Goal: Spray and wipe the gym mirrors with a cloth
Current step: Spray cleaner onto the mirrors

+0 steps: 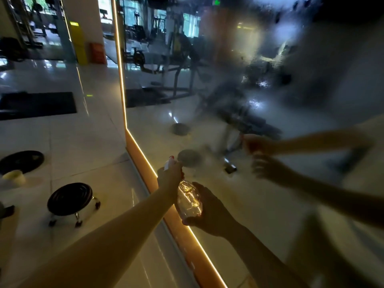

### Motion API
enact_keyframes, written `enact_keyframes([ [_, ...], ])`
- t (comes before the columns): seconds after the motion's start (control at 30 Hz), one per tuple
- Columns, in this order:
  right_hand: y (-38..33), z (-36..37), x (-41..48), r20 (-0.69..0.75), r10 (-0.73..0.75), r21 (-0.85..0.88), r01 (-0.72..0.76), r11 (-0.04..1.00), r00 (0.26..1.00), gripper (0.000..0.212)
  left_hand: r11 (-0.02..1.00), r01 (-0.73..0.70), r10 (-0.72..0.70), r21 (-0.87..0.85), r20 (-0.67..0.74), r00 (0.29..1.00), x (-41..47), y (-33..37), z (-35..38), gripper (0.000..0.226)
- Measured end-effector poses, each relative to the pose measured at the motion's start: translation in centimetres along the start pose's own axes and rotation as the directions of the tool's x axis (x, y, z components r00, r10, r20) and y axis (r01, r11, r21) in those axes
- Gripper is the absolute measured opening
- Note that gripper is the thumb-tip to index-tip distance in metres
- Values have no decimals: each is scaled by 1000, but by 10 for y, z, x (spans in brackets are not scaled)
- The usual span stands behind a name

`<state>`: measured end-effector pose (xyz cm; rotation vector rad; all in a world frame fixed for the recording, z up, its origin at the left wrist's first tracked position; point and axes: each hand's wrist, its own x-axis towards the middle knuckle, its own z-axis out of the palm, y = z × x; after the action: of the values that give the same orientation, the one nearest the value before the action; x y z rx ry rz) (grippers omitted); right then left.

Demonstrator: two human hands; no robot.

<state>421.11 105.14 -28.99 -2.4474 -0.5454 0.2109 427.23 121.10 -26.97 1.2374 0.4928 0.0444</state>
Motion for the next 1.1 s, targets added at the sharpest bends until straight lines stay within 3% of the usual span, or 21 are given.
enact_keyframes([
  [0.17,-16,-9,23,-33,-46,53,48,997,998,121,994,-78,76,77,33,997,12,24,-8,9],
  [0.23,-21,-9,32,-59,-58,61,62,996,997,125,994,-75,72,85,39,997,20,33,-9,32],
  [0.3,-28,-9,40,-76,-61,72,66,995,995,121,993,-87,85,77,33,996,28,45,-9,37],
  [0.4,-40,-13,50,-124,-78,83,89,993,989,119,993,-115,115,5,18,993,26,65,-9,10],
  [0.63,-71,-35,79,-213,-151,15,157,987,965,95,963,-265,264,-40,-21,964,29,116,-12,7],
  [0.7,-82,-43,87,-245,-152,20,162,987,957,102,957,-285,284,-48,-36,958,22,134,-10,13],
  [0.8,-91,-51,101,-278,-176,50,197,979,944,109,940,-334,332,-75,-35,943,14,159,-7,53],
  [0.83,-95,-54,105,-284,-180,60,205,977,942,109,932,-352,352,-81,-24,936,14,166,-7,56],
  [0.9,-103,-61,113,-308,-195,58,224,973,931,109,910,-400,403,-110,3,915,16,180,-8,21],
  [0.93,-106,-64,118,-325,-210,33,233,972,922,109,907,-408,410,-110,-1,912,19,187,-7,14],
  [1.1,-128,-86,147,-399,-302,-3,328,945,866,104,858,-514,514,-7,0,858,36,227,-8,16],
])
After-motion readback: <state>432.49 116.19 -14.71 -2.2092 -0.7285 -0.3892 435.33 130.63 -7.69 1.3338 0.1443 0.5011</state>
